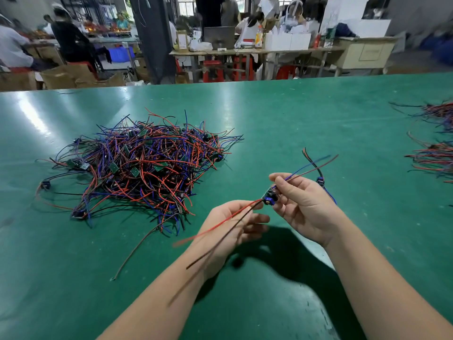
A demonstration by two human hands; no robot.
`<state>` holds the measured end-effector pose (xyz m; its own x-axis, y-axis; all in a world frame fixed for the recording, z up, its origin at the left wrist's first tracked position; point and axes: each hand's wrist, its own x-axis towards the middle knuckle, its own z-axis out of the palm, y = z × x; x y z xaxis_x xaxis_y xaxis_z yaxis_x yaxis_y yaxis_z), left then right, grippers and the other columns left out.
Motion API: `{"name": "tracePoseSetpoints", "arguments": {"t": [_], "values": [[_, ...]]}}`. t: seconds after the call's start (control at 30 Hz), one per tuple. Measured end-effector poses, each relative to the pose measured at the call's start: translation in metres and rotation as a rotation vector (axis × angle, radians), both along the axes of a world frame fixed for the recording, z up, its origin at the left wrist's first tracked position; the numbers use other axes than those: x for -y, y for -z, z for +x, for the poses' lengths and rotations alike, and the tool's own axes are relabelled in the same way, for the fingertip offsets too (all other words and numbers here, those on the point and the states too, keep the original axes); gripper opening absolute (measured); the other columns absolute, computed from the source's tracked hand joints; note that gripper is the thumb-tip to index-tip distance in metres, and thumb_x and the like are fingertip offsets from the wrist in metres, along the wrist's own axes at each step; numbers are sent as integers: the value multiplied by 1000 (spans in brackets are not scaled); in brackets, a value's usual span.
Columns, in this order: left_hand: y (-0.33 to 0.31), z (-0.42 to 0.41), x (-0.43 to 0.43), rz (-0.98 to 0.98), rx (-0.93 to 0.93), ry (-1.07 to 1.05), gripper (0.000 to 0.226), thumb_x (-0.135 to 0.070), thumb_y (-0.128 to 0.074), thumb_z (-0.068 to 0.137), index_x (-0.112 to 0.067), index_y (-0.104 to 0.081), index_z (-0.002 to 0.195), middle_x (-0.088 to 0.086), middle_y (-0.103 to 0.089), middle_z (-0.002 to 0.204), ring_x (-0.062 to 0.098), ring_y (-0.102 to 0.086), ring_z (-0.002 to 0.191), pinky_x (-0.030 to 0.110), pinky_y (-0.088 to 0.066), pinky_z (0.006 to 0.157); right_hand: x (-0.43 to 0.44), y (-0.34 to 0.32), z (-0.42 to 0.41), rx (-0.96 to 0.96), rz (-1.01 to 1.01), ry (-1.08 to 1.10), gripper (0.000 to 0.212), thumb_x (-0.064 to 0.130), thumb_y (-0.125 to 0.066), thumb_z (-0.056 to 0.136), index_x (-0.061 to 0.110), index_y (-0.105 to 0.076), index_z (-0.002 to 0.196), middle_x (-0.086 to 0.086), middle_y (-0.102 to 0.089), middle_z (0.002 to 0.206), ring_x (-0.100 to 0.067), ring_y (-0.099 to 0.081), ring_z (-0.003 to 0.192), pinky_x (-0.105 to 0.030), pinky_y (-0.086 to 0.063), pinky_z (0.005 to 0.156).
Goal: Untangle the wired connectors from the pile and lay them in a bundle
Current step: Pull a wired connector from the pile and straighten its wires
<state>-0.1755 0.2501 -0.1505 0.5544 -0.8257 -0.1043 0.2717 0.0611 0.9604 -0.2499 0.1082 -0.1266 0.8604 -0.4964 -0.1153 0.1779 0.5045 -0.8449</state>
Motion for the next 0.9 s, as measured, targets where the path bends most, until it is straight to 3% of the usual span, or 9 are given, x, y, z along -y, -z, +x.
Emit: {"name": "tracePoseSetpoints", "arguments": {"t": [0.07, 0.17, 0.27, 0.4, 0.67, 0.77, 0.83, 0.9], "values": [[-3, 1, 1, 69, -102, 0, 24, -30, -50, 94, -11, -63, 95, 6, -72, 72, 12, -67, 58, 21, -55, 56, 2, 0, -2, -12, -35, -41, 21, 13, -64, 68, 7, -64, 87, -1, -61, 59, -6, -58, 49, -17, -50, 48], [-7, 2, -1, 41, -120, 4, 50, -54, -59, 70, -9, -68, 87, 9, -72, 73, 16, -67, 58, 24, -54, 52, 2, 1, -4, -49, -140, -88, 18, 11, -65, 68, 5, -64, 85, -1, -62, 60, -7, -58, 51, -16, -49, 51], [-6, -2, -4, 42, -13, 29, 37, -46, -75, 56, -12, -74, 69, 9, -72, 71, 15, -68, 59, 24, -54, 54, -1, 5, -3, -143, -303, -122, 13, 12, -68, 67, 6, -63, 77, -3, -62, 59, -11, -55, 52, -17, -48, 51], [-2, -3, -4, 101, 10, 77, 20, -29, -78, 60, -10, -73, 65, 10, -71, 70, 15, -67, 59, 24, -55, 56, 2, 8, -1, -204, -398, -61, 8, 8, -67, 78, 6, -62, 71, -2, -60, 55, -10, -54, 48, -17, -45, 49], [-3, -5, -9, 192, 53, 339, 10, -17, -78, 75, -14, -74, 66, 7, -71, 69, 15, -68, 60, 23, -54, 57, 34, 6, -7, -156, -191, 464, 16, 15, -66, 86, 7, -64, 73, 1, -58, 51, -5, -50, 40, -13, -40, 40], [-4, -3, -9, 186, 49, 292, 14, -27, -81, 64, -15, -74, 65, 7, -72, 70, 15, -68, 61, 23, -54, 57, 33, 6, -7, -99, -99, 551, 14, 22, -62, 91, 11, -63, 83, -5, -62, 62, -7, -55, 42, -15, -42, 41], [-4, -2, -9, 172, 5, 195, 18, -29, -80, 61, -13, -73, 65, 8, -71, 70, 14, -68, 60, 22, -53, 55, 30, 5, -3, -76, -66, 583, 12, 23, -56, 96, 12, -54, 100, -10, -61, 83, -12, -61, 50, -17, -47, 45], [-2, 1, -6, 150, -69, 37, 19, -28, -78, 63, -10, -72, 67, 9, -72, 71, 13, -68, 59, 21, -52, 53, 24, 6, -2, -165, -256, 576, 16, 19, -56, 94, 14, -47, 107, -10, -56, 96, -15, -62, 59, -22, -50, 54]]}}
